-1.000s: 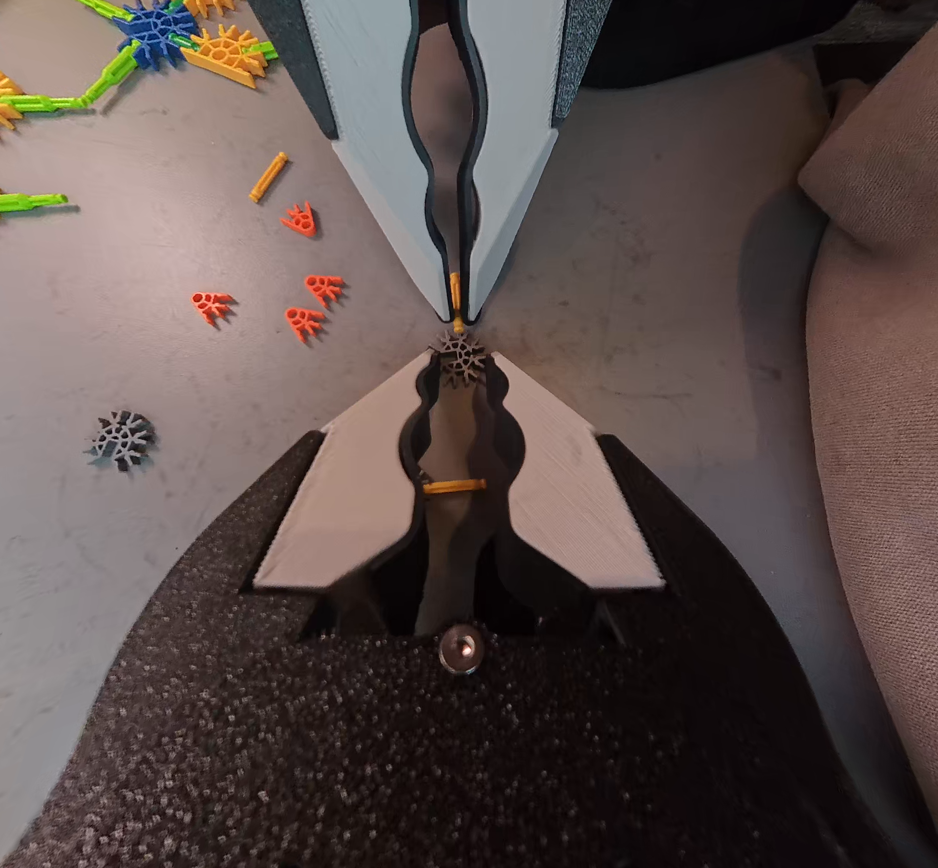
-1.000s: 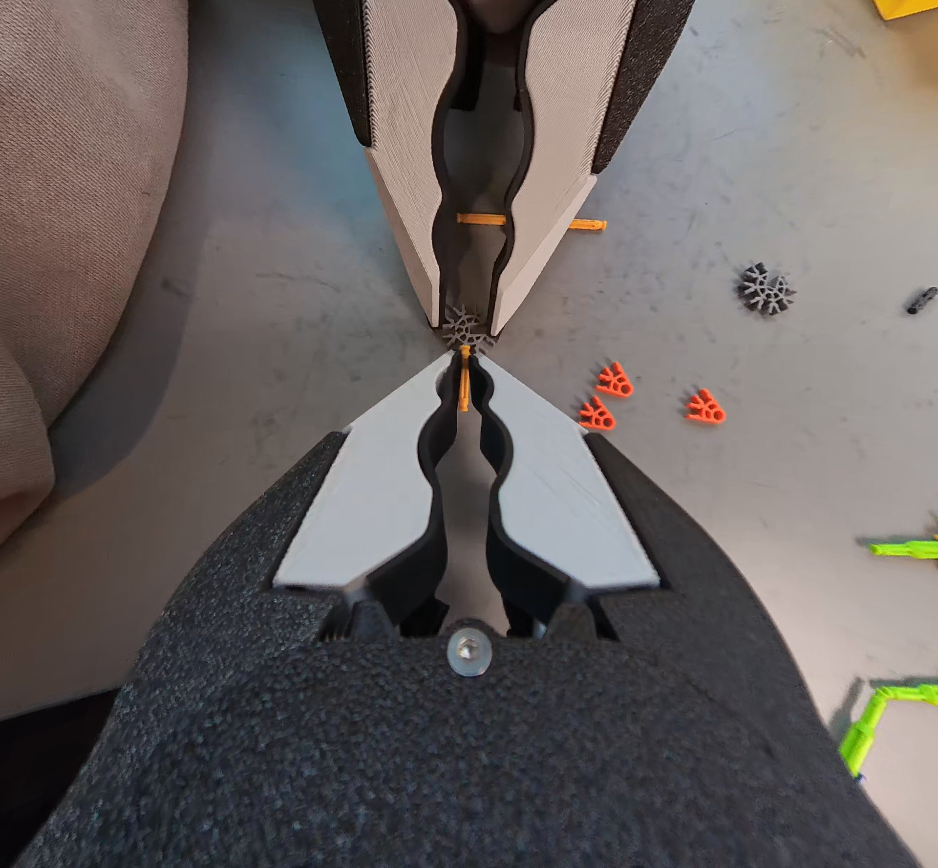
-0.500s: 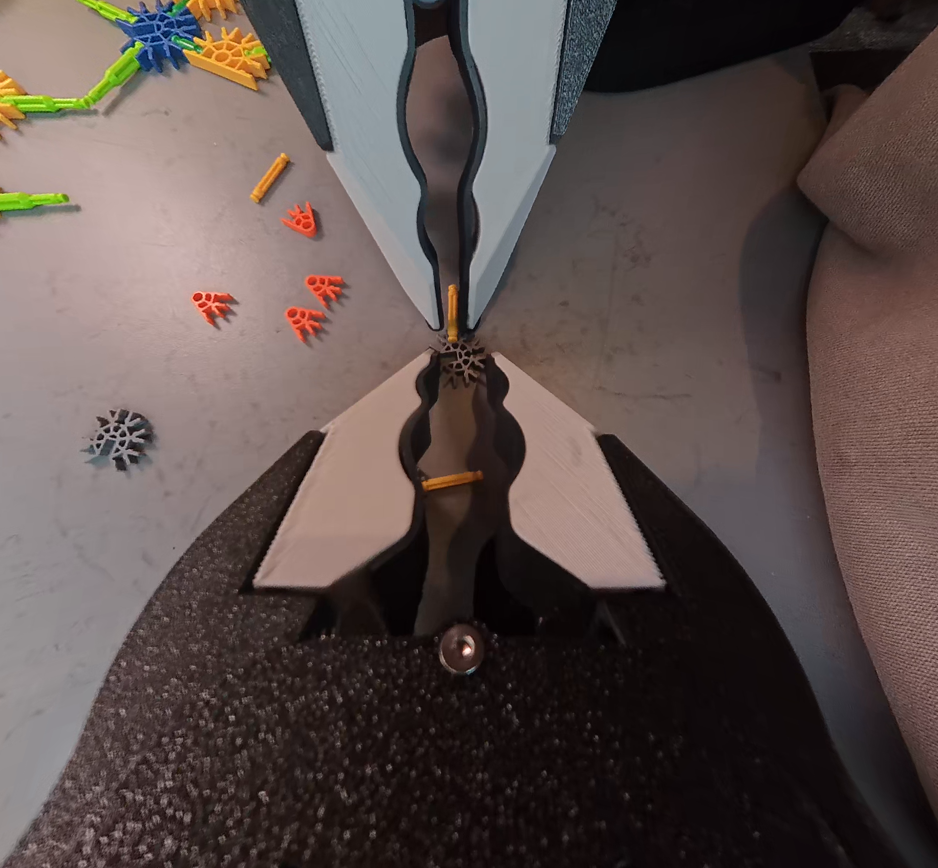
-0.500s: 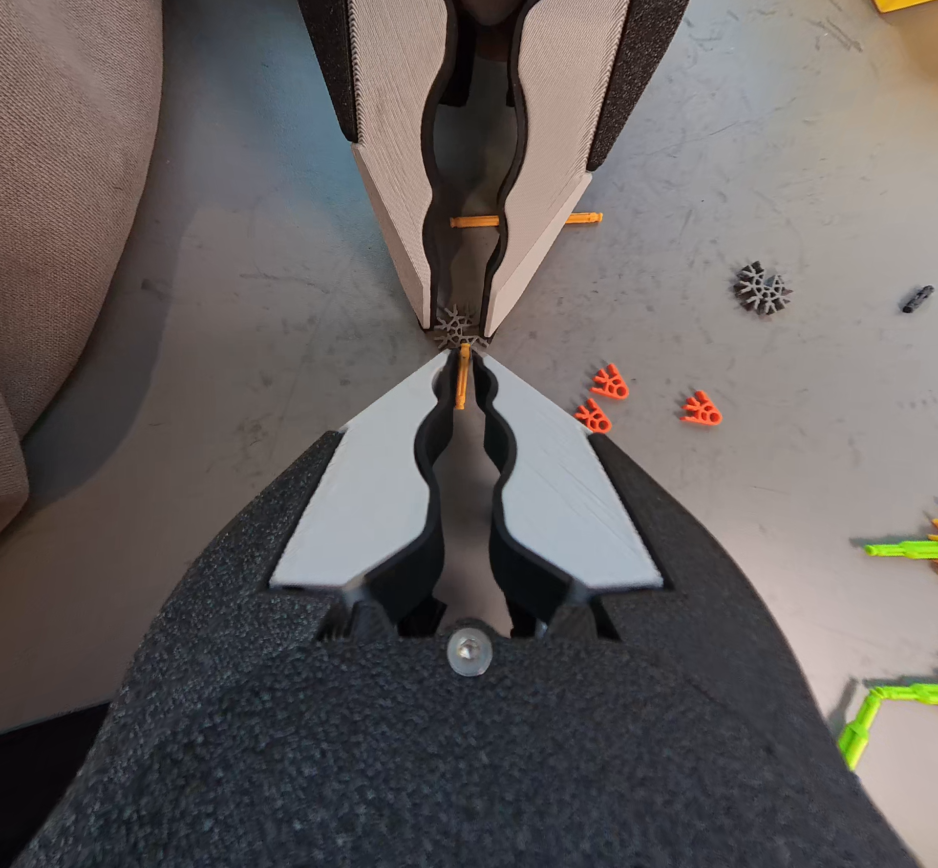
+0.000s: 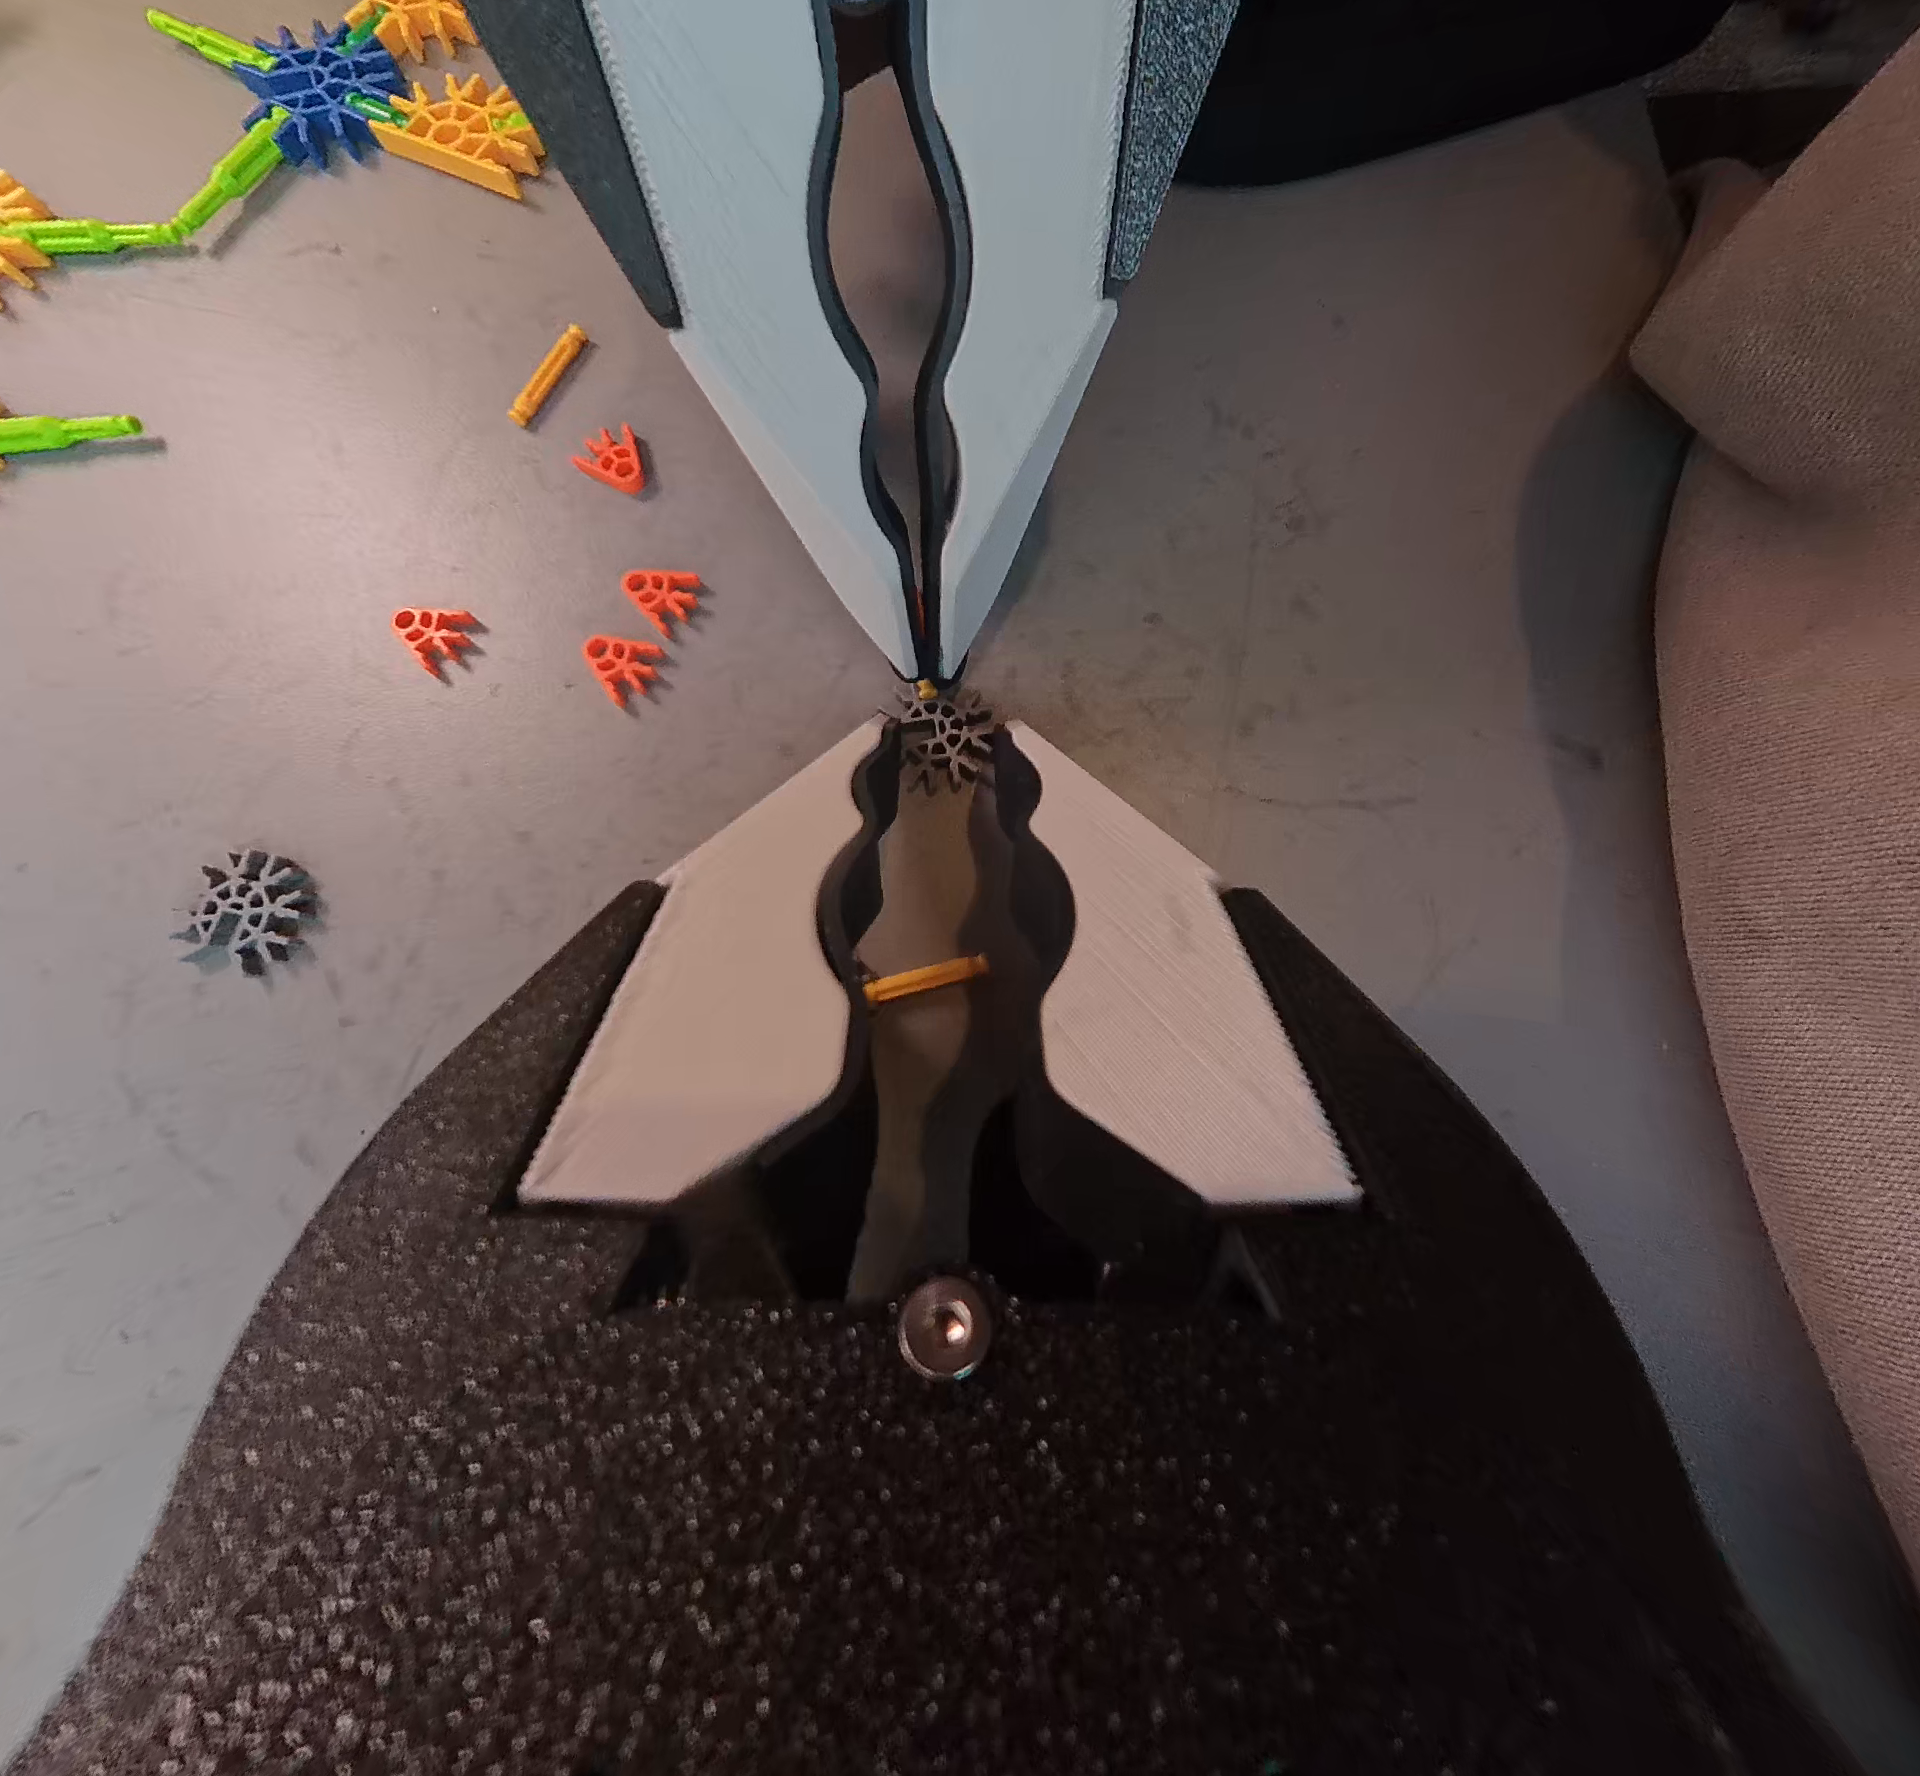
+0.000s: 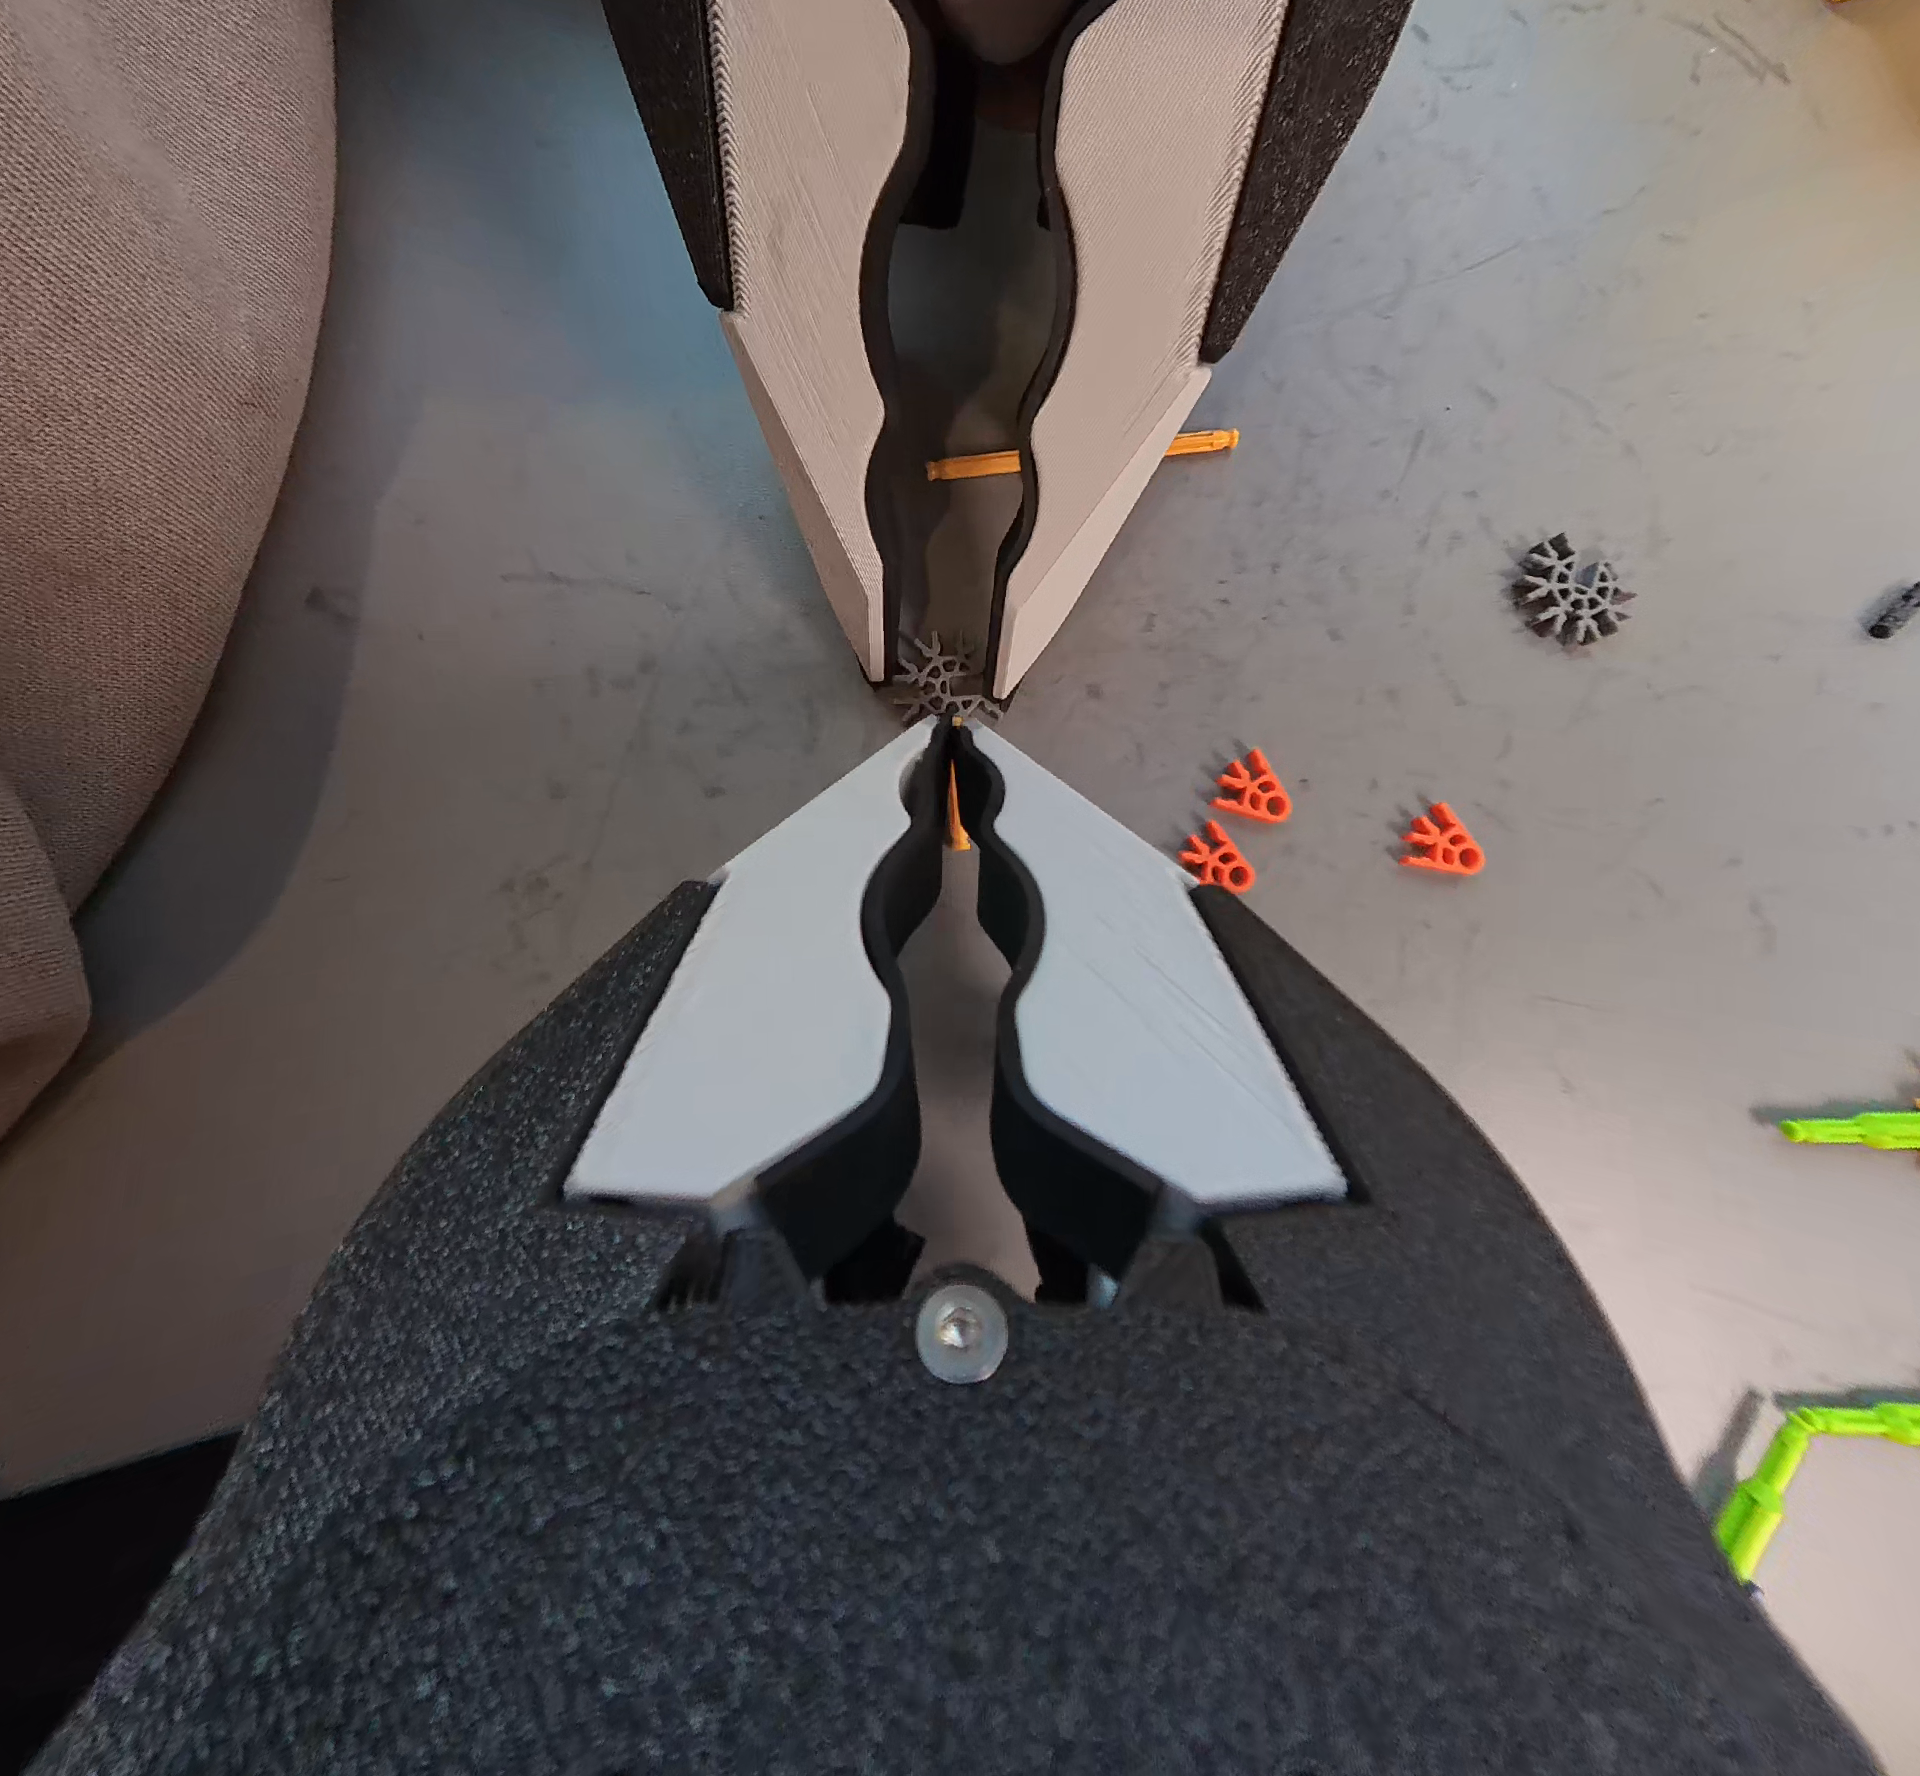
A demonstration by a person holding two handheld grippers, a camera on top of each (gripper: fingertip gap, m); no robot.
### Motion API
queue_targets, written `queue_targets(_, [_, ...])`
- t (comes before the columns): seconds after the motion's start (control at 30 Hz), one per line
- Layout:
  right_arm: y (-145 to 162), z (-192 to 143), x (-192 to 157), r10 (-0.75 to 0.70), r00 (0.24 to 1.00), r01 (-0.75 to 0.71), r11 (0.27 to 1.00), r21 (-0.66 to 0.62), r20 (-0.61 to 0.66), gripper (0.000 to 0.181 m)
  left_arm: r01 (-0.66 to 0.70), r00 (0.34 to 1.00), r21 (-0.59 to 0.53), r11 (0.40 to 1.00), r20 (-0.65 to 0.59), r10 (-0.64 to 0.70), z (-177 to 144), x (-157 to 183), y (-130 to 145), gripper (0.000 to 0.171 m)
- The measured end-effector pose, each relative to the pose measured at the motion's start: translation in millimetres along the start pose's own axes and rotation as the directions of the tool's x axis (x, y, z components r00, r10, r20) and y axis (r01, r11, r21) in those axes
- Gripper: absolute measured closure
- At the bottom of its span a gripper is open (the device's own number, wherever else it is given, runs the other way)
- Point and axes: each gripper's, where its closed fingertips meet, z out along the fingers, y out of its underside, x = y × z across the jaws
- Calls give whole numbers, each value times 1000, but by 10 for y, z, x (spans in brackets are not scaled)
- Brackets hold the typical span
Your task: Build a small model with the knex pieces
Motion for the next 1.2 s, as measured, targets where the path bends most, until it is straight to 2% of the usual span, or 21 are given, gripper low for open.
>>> queue_targets(0.13, [7,5,-4,11,999,-8,998,-60,45,181,-3,1000,8,1000,-18,3,1,-1,-3,154])
queue_targets(0.37, [26,17,-16,39,995,-11,961,-275,94,181,-8,1000,17,1000,-6,8,3,-3,-5,154])
queue_targets(0.57, [20,27,-18,122,992,-105,933,-345,27,181,-17,1000,13,1000,18,17,-2,1,2,154])
queue_targets(0.63, [4,37,-12,155,988,-151,934,-322,-13,181,-28,999,11,1000,34,27,-14,-4,15,153])
queue_targets(0.7, [-16,46,-1,208,977,-212,951,-226,-44,181,-23,999,12,1000,48,22,-24,-5,25,154])
queue_targets(0.77, [-2,9,3,198,977,-209,968,-141,-84,180,-21,998,8,1000,67,21,-24,-2,24,154])
queue_targets(0.8, [-8,-37,-5,219,972,-228,969,-101,-90,169,-28,997,2,1000,77,27,-25,-3,24,154])
queue_targets(0.9, [27,-279,112,316,934,-317,948,19,-167,164,-23,996,-10,1000,89,23,-25,-6,21,154])
queue_targets(1.0, [328,-494,309,346,889,-362,932,4,-300,163,-2,996,-8,1000,90,2,-29,-11,22,153])
queue_targets(1.2, [601,-626,613,336,861,-371,928,-20,-382,163,68,997,13,998,46,-68,-90,25,15,142])
